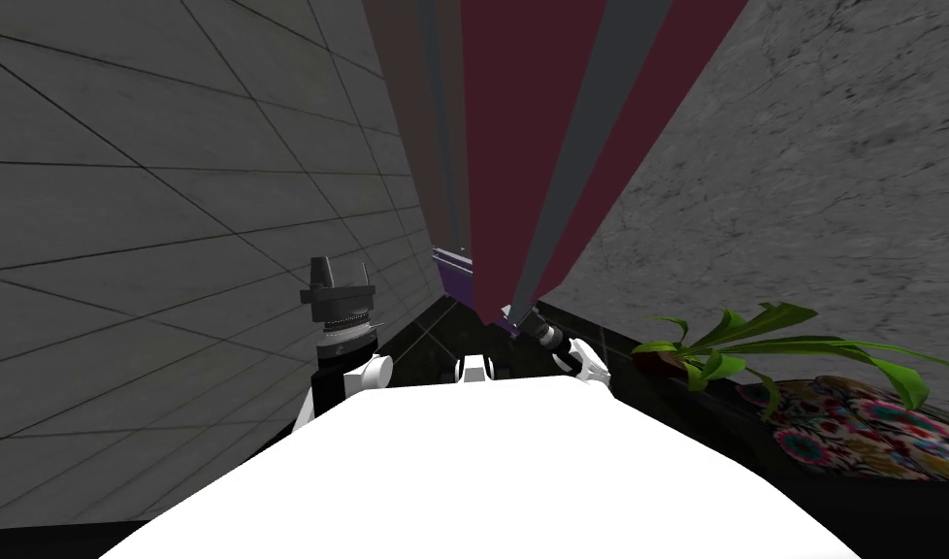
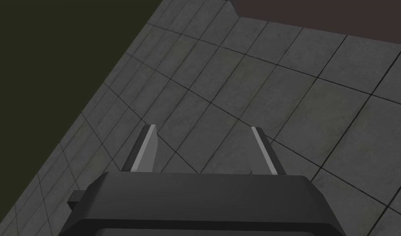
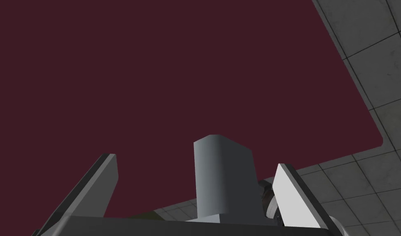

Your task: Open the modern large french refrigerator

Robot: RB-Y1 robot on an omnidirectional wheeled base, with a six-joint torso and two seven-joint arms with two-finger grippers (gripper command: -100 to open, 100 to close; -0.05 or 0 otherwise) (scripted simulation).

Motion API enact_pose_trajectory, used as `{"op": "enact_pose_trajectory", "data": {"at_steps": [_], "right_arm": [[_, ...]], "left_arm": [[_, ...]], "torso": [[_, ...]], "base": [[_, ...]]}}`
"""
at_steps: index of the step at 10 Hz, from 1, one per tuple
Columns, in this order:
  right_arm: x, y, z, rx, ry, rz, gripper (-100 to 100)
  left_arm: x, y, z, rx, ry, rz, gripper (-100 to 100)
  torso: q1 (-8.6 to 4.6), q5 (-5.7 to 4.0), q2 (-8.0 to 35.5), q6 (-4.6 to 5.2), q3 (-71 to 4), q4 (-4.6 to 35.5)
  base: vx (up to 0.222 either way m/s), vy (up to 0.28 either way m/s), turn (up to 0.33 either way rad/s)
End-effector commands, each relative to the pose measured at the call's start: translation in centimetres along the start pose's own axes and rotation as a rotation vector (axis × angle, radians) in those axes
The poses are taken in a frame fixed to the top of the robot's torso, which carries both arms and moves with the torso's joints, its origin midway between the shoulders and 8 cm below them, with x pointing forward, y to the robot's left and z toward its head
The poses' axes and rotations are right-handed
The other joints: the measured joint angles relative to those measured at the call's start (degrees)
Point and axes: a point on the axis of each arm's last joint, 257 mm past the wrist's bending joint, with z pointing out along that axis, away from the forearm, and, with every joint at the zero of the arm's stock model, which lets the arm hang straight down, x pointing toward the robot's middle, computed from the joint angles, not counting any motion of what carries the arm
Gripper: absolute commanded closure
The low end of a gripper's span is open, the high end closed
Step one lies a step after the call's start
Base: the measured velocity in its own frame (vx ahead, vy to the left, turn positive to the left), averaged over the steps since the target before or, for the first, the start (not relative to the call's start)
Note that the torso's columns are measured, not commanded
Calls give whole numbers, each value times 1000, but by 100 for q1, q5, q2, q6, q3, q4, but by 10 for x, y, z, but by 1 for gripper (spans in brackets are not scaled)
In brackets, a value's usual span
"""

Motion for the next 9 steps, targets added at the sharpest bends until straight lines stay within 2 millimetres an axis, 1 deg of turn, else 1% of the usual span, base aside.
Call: {"op": "enact_pose_trajectory", "data": {"at_steps": [1,2,3,4,5,7,8,9], "right_arm": [[-5,-22,13,5,-23,-3,-100],[-5,-22,13,5,-23,-3,-100],[-5,-29,16,6,-23,-3,-100],[-5,-29,16,6,-23,-3,-100],[-5,-37,18,7,-24,-3,-100],[-5,-37,18,7,-24,-3,-100],[8,-20,5,-25,26,1,-100],[11,-18,2,-27,37,4,0]], "left_arm": [[0,0,0,0,0,0,0],[0,0,0,0,0,0,0],[0,0,0,0,0,0,0],[0,0,0,0,0,0,0],[0,0,0,0,0,0,0],[0,0,0,0,0,0,0],[0,0,0,0,0,0,0],[0,0,0,0,0,0,0]], "torso": [[0,10,12,-8,-4,20],[9,22,16,-8,-15,35],[16,25,15,-1,-19,40],[29,31,22,-4,-19,52],[30,32,23,-2,-18,55],[41,58,42,-6,-31,88],[33,54,33,-7,-31,88],[30,31,22,-1,-11,43]], "base": [[-52,22,4],[-41,12,14],[-33,8,-11],[-23,9,-3],[-32,22,-9],[-20,14,-1],[0,0,0],[0,0,0]]}}
